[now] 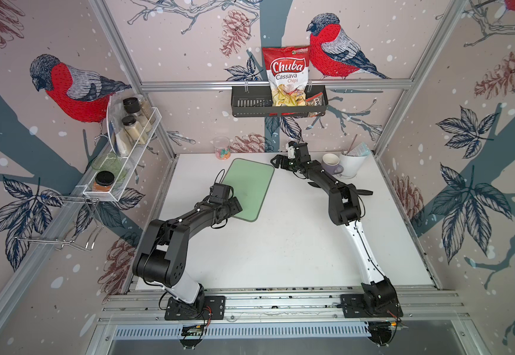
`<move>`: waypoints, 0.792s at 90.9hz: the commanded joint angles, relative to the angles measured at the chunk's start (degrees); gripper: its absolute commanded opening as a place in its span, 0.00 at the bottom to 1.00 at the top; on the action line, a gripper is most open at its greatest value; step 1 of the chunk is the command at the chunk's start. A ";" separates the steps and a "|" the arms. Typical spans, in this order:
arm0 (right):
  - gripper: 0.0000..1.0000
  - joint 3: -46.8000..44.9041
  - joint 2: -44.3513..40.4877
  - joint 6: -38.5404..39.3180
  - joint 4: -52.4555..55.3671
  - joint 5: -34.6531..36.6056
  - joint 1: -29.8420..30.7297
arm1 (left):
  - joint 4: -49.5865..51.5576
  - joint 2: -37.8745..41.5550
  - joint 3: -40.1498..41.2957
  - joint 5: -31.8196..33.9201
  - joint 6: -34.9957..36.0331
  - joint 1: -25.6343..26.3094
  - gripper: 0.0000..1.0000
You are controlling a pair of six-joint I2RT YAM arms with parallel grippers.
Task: Align the knife with the edge of the cutting board
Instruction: Adjust the work surface at the center of the board.
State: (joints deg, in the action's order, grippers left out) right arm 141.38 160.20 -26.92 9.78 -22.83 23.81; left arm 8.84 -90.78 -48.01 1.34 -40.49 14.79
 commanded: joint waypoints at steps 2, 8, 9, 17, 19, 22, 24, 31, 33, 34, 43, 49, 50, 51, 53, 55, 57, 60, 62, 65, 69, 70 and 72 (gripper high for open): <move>0.97 4.05 3.83 -5.63 3.84 -4.14 1.45 | 4.03 1.19 0.77 6.30 -1.72 -0.23 0.84; 0.95 4.69 4.31 -6.77 2.81 -4.81 1.94 | 3.92 1.68 1.77 6.77 -2.18 -0.86 0.85; 0.95 4.65 4.37 -6.85 2.75 -4.83 2.03 | 3.82 1.76 1.99 6.76 -2.38 -1.01 0.85; 0.94 4.69 4.33 -6.54 3.09 -5.61 3.11 | 2.97 2.01 3.18 5.68 -3.19 -2.92 0.85; 0.93 4.67 4.33 -5.99 3.46 -6.01 3.42 | 2.70 2.01 3.40 5.29 -3.37 -3.51 0.85; 0.93 4.69 4.29 -5.17 4.49 -6.25 3.86 | 2.34 1.87 3.71 4.62 -3.64 -4.36 0.86; 0.92 4.63 4.21 -4.57 5.45 -6.37 4.24 | 2.15 1.82 3.82 4.17 -3.77 -4.93 0.86; 0.90 4.47 3.69 -1.15 9.75 -6.69 5.68 | 1.46 1.37 4.33 2.94 -4.03 -7.00 0.86; 0.89 4.20 3.40 -0.45 10.77 -7.03 6.06 | 1.16 1.33 4.55 2.89 -3.99 -7.61 0.86; 0.88 3.96 3.16 -0.04 11.17 -7.22 6.15 | 1.04 1.27 4.66 2.93 -4.03 -7.77 0.86; 0.86 -1.67 -0.69 3.74 13.63 -7.61 8.37 | 0.20 0.18 5.15 2.27 -3.96 -10.59 0.86; 0.86 -7.59 -3.85 6.10 13.44 -8.38 10.17 | -0.43 -0.61 5.52 1.69 -3.84 -12.51 0.86; 0.86 -8.53 -4.64 6.58 13.43 -8.42 10.62 | -0.46 -0.75 5.58 1.67 -3.82 -12.86 0.86; 0.86 -9.61 -5.03 7.08 13.47 -8.44 10.94 | -0.52 -0.86 5.66 1.61 -3.81 -13.21 0.86; 0.86 -11.52 -6.32 7.83 13.50 -8.50 11.48 | -0.65 -1.19 5.82 1.39 -3.81 -13.91 0.86; 0.86 -13.36 -7.71 8.57 13.46 -8.47 12.32 | -0.82 -1.42 6.02 1.14 -3.76 -14.41 0.86; 0.86 -15.53 -8.83 9.32 13.48 -8.40 12.95 | -1.08 -1.66 6.18 0.84 -3.77 -14.93 0.86; 0.86 -18.42 -10.71 10.05 13.44 -8.35 13.97 | -1.21 -1.94 6.37 0.03 -3.91 -15.93 0.86; 0.86 -20.29 -11.58 10.48 13.29 -8.52 14.64 | -1.35 -2.16 6.46 -0.87 -3.86 -16.46 0.86; 0.85 -23.56 -13.40 11.16 12.88 -9.36 15.56 | -1.79 -2.32 6.65 -2.08 -3.88 -17.18 0.86; 0.84 -28.68 -16.55 11.33 11.19 -10.41 17.00 | -1.93 -2.50 6.89 -2.64 -3.81 -17.84 0.86; 0.84 -30.01 -17.40 11.34 10.85 -10.62 17.34 | -2.00 -2.53 6.93 -2.74 -3.85 -18.07 0.86; 0.84 -32.44 -18.97 11.51 9.95 -11.17 17.96 | -2.17 -2.53 7.09 -3.06 -3.84 -18.24 0.86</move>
State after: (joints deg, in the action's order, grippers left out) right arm 118.02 146.15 -16.36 10.96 -23.09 37.56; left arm 4.23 -92.03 -42.15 9.72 -43.05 -2.46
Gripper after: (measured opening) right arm 0.849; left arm 0.861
